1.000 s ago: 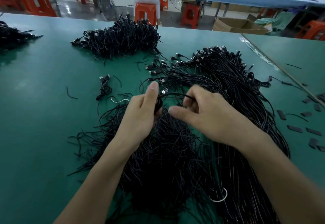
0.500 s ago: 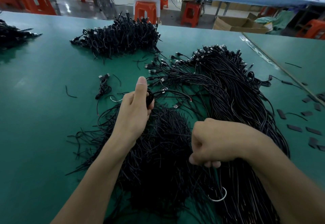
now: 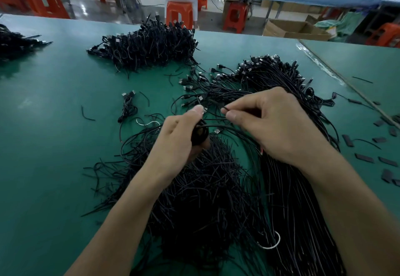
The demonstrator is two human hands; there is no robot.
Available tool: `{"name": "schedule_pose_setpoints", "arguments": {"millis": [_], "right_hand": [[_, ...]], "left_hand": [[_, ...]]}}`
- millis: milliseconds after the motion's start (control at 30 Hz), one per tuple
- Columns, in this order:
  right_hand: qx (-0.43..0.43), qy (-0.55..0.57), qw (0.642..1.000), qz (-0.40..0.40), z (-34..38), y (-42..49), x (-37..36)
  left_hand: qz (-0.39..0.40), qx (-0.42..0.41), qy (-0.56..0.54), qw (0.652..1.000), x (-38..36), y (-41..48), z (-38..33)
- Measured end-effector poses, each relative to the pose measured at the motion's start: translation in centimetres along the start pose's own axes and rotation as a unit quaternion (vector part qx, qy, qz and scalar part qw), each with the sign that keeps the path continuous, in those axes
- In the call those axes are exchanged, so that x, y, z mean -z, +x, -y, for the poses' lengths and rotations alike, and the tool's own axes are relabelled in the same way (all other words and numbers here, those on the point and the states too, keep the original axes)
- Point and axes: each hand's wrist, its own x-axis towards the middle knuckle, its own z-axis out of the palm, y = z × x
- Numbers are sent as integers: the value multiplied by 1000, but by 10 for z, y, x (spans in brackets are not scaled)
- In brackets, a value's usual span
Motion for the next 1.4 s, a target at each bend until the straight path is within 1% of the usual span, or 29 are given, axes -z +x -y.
{"name": "schedule_pose_setpoints", "arguments": {"millis": [67,167,267,333,433,567,667,733,867,900,967,1067,1133,1167,1300,1367,1400], "right_hand": [[35,33,999,13,5,-1,-6],[79,97,992,22,9,-2,-13],[100,100,989,40,10,-3,-18],[112,84,989,56,9,-6,-21],[105,74,991,43,11,-10,-26],[91,-6,996,16,17,-17,-33],[84,-10,996,-2,22,-22,-41],[66,-1,998,-19,22,-24,-45],[36,-10,998,-45,22,-23,-48],[40,-20,998,-42,23,-23,-48],[74,-61,995,-36,26,-23,-50],[146,-179,972,-32,29,-24,-49],[192,-239,951,-28,30,-24,-46],[219,-262,940,-20,31,-25,-45],[297,-338,892,30,33,-24,-39],[318,-342,883,52,34,-20,-33],[317,-327,888,66,35,-19,-31]], "left_hand": [[44,-13,-18,999,-1,-2,-2],[85,-15,-87,993,-4,-4,-7],[100,-50,-144,983,-6,-6,-10],[78,-74,-147,983,-6,-6,-11],[28,-80,-152,985,-4,-4,-10],[-46,-61,-151,986,-3,-1,-7],[-88,-43,-149,984,-2,2,-5],[-103,-35,-147,983,-3,3,-4],[-110,-23,-145,983,-4,2,-3],[-112,-23,-144,983,-4,2,-3],[-127,-21,-129,983,-4,4,-2],[-139,-19,-108,984,-2,5,1],[-119,-25,-99,988,1,5,3],[-96,-22,-96,991,2,5,5],[33,48,-97,994,7,5,12],[68,72,-107,989,10,4,14],[78,87,-111,987,10,4,13]]}}
